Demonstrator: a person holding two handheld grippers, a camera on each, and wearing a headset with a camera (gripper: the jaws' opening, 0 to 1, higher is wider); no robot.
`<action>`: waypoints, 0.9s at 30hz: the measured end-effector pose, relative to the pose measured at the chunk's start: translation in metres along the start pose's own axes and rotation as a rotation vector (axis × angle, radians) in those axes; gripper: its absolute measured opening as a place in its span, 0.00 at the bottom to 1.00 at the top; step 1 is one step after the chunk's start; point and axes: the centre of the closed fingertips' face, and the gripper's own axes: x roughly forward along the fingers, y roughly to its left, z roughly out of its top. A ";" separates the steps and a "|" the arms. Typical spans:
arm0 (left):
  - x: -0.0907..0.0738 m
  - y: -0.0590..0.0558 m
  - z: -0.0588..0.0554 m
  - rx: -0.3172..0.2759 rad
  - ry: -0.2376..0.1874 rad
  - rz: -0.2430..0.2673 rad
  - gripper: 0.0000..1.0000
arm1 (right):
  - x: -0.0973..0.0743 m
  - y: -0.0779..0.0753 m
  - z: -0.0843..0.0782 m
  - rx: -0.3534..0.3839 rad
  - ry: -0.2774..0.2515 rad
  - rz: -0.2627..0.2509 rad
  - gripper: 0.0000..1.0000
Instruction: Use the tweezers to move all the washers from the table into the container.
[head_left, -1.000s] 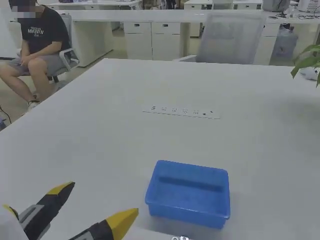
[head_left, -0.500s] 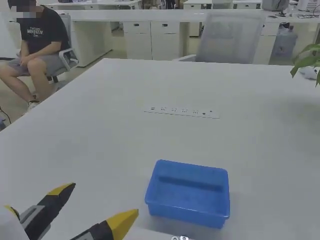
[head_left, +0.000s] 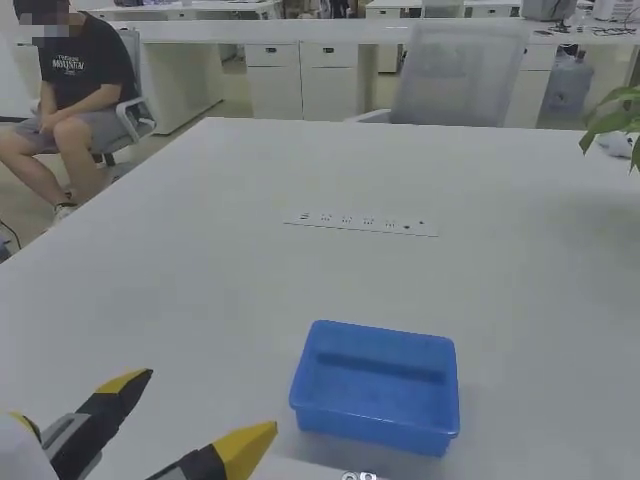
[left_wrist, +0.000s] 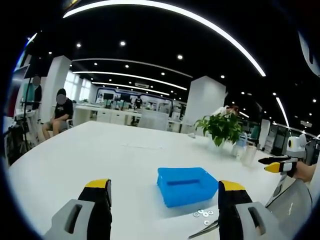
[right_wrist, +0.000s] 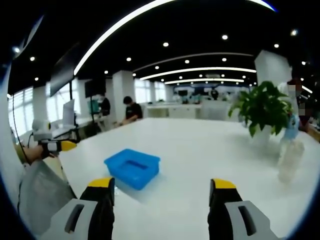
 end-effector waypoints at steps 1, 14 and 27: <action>0.000 0.000 0.000 0.001 0.000 -0.001 0.89 | 0.000 0.000 0.000 0.000 -0.002 0.000 0.76; 0.000 0.001 -0.002 0.000 0.004 -0.006 0.89 | 0.000 -0.003 -0.001 -0.001 -0.001 -0.003 0.76; 0.001 -0.005 -0.003 0.010 0.014 -0.020 0.89 | 0.001 -0.003 -0.002 -0.014 0.008 -0.007 0.76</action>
